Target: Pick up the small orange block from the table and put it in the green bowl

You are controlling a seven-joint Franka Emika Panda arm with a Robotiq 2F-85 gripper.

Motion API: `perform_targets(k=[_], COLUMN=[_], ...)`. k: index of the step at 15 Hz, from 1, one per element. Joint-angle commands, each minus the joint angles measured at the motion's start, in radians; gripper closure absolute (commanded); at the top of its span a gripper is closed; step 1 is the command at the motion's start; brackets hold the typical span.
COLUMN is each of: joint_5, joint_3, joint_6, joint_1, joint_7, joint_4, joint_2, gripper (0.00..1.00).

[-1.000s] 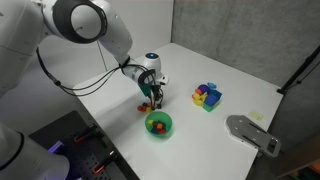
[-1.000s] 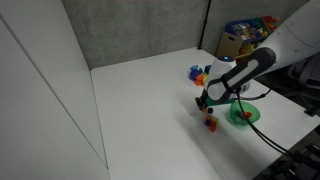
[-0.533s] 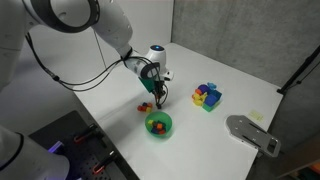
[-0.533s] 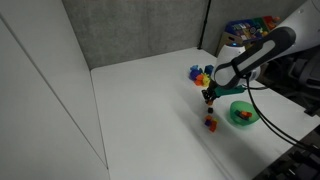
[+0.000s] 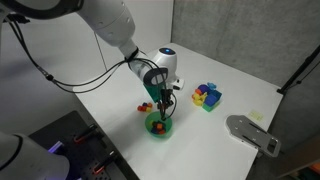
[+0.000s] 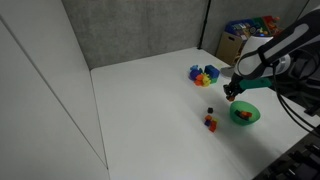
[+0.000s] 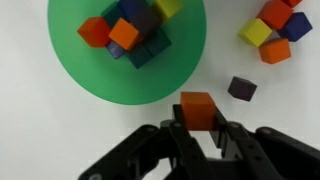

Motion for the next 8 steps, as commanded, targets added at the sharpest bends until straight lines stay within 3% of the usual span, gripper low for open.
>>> perform_targets(k=[1, 3, 5, 6, 8], joint_5=[-0.024, -0.029, -0.037, -0.043, -0.059], joint_3=[-0.007, -0.009, -0.011, -0.016, -0.02], joint_6=[-0.012, -0.011, -0.005, 0.0, -0.005], joint_1=[-0.045, -0.061, -0.069, -0.067, -0.063], joint_7=[-0.042, -0.059, -0.07, -0.07, -0.071], joint_4=[-0.12, -0.165, -0.2, -0.213, -0.23], joint_2=[-0.104, -0.128, -0.142, -0.146, -0.157], gripper=[0.9, 0.9, 0.45, 0.45, 0.34])
